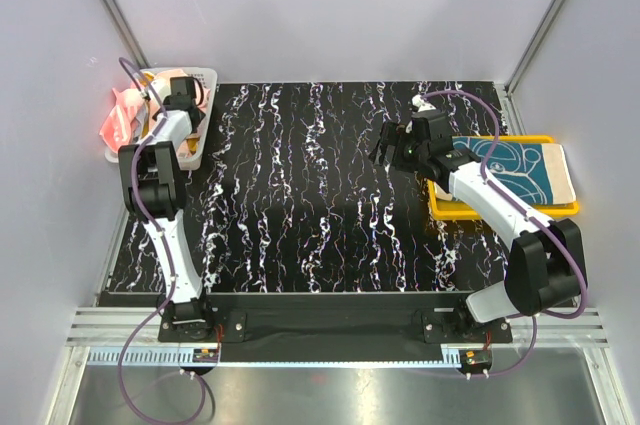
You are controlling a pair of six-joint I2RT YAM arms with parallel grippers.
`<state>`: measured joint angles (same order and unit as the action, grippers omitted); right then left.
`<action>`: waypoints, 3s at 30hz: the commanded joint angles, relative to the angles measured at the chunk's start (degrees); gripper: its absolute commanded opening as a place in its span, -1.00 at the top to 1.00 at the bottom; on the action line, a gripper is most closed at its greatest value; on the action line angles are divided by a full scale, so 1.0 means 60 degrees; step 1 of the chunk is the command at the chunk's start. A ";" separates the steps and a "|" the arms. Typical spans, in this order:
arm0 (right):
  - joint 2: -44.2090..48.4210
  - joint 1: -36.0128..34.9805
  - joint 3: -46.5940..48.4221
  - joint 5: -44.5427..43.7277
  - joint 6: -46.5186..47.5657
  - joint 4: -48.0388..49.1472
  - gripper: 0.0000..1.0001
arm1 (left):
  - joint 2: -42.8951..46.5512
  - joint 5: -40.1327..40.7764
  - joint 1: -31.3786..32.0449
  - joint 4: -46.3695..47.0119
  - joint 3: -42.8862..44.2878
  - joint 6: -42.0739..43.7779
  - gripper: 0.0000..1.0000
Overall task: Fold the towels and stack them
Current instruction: Grab crumpled towel, then move the towel to the center of the board
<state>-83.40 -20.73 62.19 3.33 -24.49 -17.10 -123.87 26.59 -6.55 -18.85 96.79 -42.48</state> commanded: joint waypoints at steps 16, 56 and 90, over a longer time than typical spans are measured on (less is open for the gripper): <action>-0.0105 -0.0119 0.0225 -0.0058 0.0097 0.0243 -1.00 | -0.1034 -0.1003 -0.0476 0.0241 0.1065 -0.0347 0.52; 0.0012 -0.0119 0.0576 -0.0497 0.0361 0.0038 -1.00 | 0.7959 -0.2044 0.2466 0.4771 -0.5794 0.0282 1.00; 0.0235 -0.0280 0.0503 -0.1303 0.0302 -0.0638 -0.99 | 0.8822 -0.4284 1.1520 0.1985 -1.0329 -0.1225 1.00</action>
<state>-78.74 -21.21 64.49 -5.17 -22.96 -22.55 -75.61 4.03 60.51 -9.69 38.24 -44.62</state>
